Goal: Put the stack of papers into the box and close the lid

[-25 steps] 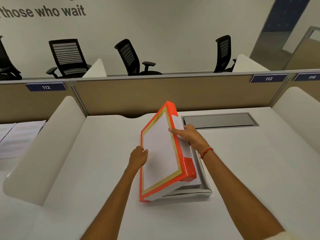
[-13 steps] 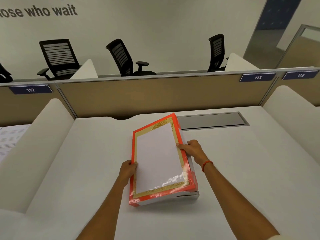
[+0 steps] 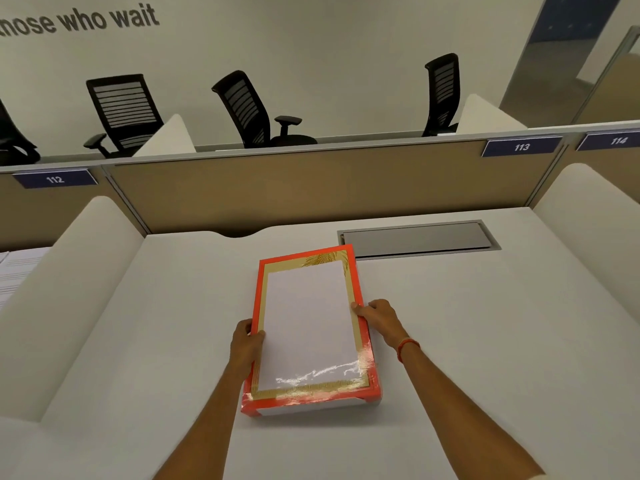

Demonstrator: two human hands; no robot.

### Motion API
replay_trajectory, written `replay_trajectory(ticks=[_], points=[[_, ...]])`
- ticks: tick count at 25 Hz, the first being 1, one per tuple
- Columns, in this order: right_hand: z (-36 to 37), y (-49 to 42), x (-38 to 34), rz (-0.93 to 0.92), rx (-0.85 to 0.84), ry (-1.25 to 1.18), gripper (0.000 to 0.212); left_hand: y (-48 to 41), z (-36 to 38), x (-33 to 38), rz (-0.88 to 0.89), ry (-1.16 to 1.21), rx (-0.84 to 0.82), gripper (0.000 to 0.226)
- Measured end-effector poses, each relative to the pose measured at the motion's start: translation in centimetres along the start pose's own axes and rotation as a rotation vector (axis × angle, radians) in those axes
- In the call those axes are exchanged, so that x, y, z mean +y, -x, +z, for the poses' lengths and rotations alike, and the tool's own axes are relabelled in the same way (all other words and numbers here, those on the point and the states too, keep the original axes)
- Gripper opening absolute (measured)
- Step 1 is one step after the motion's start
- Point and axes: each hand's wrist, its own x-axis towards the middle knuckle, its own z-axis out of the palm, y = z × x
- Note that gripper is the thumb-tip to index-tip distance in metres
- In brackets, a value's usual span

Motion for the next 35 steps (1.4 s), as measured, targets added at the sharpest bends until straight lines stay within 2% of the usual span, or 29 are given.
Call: replay_trajectory(ticks=[4,8,10,12,15,18,24,28,33,35], points=[[-0.5,-0.1,0.7,0.007,-0.041,0.031,0.037,0.7,1.2,0.0,0.029,-0.026,0.044,0.049],[-0.7,-0.2,1.0,-0.021,-0.044,0.190,0.035,1.2,2.0,0.1,0.033,-0.109,0.053,0.061],[-0.8,0.0,1.1,-0.059,-0.026,0.312,0.047,1.4,2.4,0.2,0.070,-0.188,0.054,0.066],[-0.7,0.1,1.1,-0.134,-0.009,0.443,0.063,1.7,2.9,0.2,0.187,-0.415,0.075,0.067],[-0.3,0.3,1.5,-0.290,-0.010,0.593,0.064,1.5,3.5,0.2,0.432,-0.843,0.063,0.065],[0.2,0.3,2.1,-0.411,-0.008,0.792,0.060,1.6,3.9,0.0,0.438,-1.010,-0.012,0.073],[0.6,0.7,2.7,-0.409,-0.021,0.991,0.060,1.1,4.0,-0.2,0.437,-1.020,0.012,0.070],[0.4,0.5,2.1,-0.386,0.000,1.007,0.061,0.8,4.1,0.4,0.468,-1.010,0.035,0.066],[-2.4,-0.4,1.3,-0.358,0.202,0.927,0.079,1.0,5.1,2.9,0.484,-0.876,0.097,0.055],[-4.8,-1.0,1.5,-0.380,0.277,0.907,0.074,1.2,6.5,4.3,0.498,-0.832,0.111,0.071]])
